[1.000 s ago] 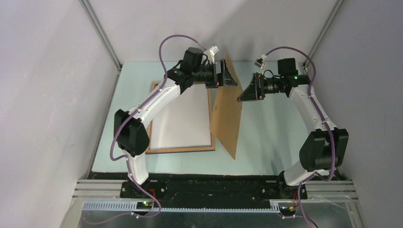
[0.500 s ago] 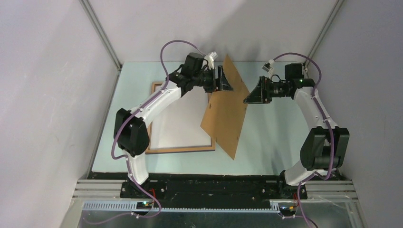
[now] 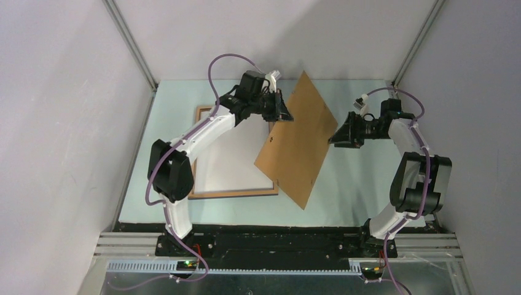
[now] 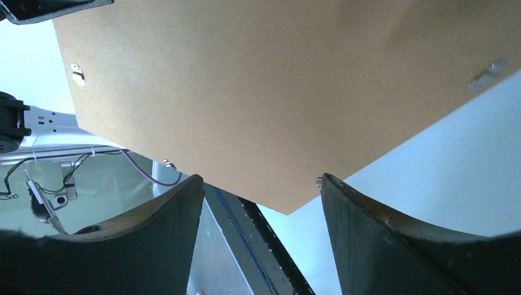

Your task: Put the photo into the frame

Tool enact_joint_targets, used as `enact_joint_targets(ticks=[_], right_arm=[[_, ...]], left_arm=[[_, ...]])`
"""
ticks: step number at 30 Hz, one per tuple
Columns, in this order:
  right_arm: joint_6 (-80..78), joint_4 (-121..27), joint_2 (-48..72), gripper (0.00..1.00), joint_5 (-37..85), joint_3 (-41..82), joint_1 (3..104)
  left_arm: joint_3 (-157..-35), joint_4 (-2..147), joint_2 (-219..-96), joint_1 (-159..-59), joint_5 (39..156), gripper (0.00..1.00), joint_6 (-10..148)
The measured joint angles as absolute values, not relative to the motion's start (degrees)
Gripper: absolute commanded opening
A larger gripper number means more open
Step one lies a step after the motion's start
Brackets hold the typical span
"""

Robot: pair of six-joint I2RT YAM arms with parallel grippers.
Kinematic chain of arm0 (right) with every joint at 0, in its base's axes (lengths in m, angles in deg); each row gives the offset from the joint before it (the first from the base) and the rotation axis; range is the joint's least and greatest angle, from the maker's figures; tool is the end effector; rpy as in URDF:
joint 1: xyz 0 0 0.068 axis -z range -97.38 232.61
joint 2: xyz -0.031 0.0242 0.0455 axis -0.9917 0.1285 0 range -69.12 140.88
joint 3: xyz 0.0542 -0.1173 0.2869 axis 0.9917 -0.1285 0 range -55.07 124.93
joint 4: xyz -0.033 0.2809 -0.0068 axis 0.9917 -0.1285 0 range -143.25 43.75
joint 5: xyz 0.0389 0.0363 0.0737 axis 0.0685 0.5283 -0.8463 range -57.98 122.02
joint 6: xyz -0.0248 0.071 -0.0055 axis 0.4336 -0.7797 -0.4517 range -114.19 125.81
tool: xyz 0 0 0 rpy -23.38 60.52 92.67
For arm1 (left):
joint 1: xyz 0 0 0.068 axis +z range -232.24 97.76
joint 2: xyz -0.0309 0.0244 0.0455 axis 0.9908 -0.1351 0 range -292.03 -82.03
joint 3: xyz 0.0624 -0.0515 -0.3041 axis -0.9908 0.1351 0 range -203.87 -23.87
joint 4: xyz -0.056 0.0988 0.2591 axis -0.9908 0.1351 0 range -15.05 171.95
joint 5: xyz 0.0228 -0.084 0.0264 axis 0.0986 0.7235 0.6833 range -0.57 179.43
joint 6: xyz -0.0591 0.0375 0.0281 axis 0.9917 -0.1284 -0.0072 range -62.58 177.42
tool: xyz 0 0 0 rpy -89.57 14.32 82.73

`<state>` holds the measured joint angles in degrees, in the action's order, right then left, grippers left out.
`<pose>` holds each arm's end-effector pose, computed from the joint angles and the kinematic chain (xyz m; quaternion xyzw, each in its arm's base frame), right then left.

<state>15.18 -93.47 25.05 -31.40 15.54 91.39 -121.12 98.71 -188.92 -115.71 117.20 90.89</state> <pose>0.3502 0.0035 0.2710 -0.0920 0.8383 0.4894 0.2219 0.3941 -0.2961 0.3498 0.1138 0.8548 -0.4300 0.2673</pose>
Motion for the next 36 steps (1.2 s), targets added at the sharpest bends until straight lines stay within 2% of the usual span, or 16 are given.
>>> enact_joint_targets(ticks=[2, 4, 11, 20, 28, 36], right_arm=[[15.8, -93.6, 25.1, 0.74, -31.4, 15.0, 92.1], [16.3, -93.9, 25.1, 0.74, -31.4, 14.5, 92.7], [17.3, -94.6, 25.1, 0.74, -31.9, 13.9, 94.5], [14.2, -90.6, 23.0, 0.79, -32.5, 10.1, 96.4], [8.3, -83.5, 20.0, 0.8, -32.5, 9.0, 96.9], [2.2, -76.5, 18.5, 0.79, -32.5, 9.0, 95.5]], left_arm=[[-121.1, 99.1, -189.1, -115.7, 116.9, 0.03, 90.6], [-121.1, 99.5, -189.3, -115.7, 116.5, 0.0, 90.1], [-120.9, 100.5, -189.2, -115.6, 115.2, 0.0, 89.4], [-117.1, 100.1, -183.8, -112.6, 117.5, 0.0, 89.0], [-106.5, 91.2, -174.6, -105.7, 123.1, 0.0, 93.9], [-90.5, 78.6, -163.5, -97.2, 129.2, 0.0, 102.2]])
